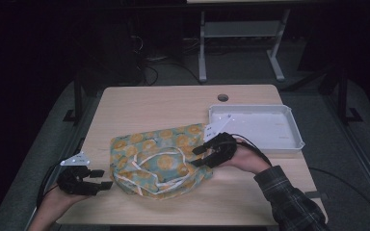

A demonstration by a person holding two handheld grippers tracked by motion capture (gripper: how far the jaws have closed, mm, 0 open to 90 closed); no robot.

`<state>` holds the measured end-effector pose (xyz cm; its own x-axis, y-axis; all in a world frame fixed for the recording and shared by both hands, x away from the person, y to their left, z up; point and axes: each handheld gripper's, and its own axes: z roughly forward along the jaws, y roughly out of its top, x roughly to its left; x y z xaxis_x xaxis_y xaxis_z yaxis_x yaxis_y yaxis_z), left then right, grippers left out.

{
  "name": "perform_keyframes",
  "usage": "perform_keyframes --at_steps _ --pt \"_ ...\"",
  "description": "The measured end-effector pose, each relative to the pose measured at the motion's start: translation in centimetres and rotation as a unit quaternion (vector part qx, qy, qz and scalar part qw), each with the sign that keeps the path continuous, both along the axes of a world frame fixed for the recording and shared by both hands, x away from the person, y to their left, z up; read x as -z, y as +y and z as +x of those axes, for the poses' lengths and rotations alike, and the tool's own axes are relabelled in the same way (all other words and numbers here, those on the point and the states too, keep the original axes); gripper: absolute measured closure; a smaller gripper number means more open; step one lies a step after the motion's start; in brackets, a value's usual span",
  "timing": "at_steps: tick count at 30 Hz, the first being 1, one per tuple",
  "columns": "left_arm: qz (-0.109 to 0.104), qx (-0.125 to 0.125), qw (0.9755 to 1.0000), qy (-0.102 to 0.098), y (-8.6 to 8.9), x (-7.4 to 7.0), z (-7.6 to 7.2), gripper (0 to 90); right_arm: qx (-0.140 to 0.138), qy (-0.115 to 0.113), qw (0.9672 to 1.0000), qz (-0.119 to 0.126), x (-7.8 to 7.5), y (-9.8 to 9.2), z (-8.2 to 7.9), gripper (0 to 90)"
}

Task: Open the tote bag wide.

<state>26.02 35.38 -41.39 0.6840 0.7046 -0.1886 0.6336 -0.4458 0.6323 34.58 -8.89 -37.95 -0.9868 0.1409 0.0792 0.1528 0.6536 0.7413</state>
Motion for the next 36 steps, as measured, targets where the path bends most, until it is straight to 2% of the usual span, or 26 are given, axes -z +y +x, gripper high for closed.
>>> perform_keyframes --at_steps 3,6,9,15,16,19,21,26,31,34,36 --pt "0.0 -0.009 1.0 0.005 0.4 0.5 -0.3 34.9 -0.032 0.0 0.9995 0.008 -0.1 1.1 -0.8 53.1" --pt "0.008 -0.004 0.9999 0.01 0.5 1.1 -0.4 34.9 -0.06 0.006 0.9981 0.009 0.1 2.2 -1.8 53.0" --pt "0.016 -0.001 0.9997 0.016 0.3 1.4 -0.3 34.9 -0.081 0.013 0.9966 0.001 0.7 3.1 -2.5 53.4" --pt "0.018 0.002 0.9997 0.014 0.3 1.5 -0.2 34.9 -0.106 0.015 0.9941 -0.022 2.0 4.3 -3.0 58.5" --pt "0.015 -0.002 0.9998 0.014 0.3 1.5 -0.2 34.9 -0.105 0.018 0.994 -0.027 2.1 4.4 -3.1 61.7" --pt "0.017 -0.001 0.9997 0.015 0.3 1.6 -0.2 34.9 -0.111 0.017 0.9931 -0.033 2.5 4.6 -3.1 79.9" --pt "0.021 0.004 0.9997 0.014 0.3 1.6 -0.1 34.9 -0.116 0.022 0.9923 -0.036 2.6 4.6 -3.0 87.2" --pt "0.022 0.005 0.9997 0.013 0.3 1.7 -0.1 34.9 -0.117 0.028 0.9922 -0.03 2.5 4.5 -2.8 88.9" --pt "0.023 0.008 0.9996 0.011 0.2 1.6 -0.1 34.4 -0.112 0.024 0.9932 -0.016 2.2 4.4 -2.6 89.0" --pt "0.019 0.008 0.9998 0.008 0.0 1.7 -0.2 34.0 -0.109 0.014 0.994 -0.004 1.9 4.3 -2.4 89.0" --pt "0.024 0.015 0.9996 0.004 0.0 1.6 -0.2 33.9 -0.102 0.007 0.9947 -0.011 1.7 4.4 -2.2 89.0"
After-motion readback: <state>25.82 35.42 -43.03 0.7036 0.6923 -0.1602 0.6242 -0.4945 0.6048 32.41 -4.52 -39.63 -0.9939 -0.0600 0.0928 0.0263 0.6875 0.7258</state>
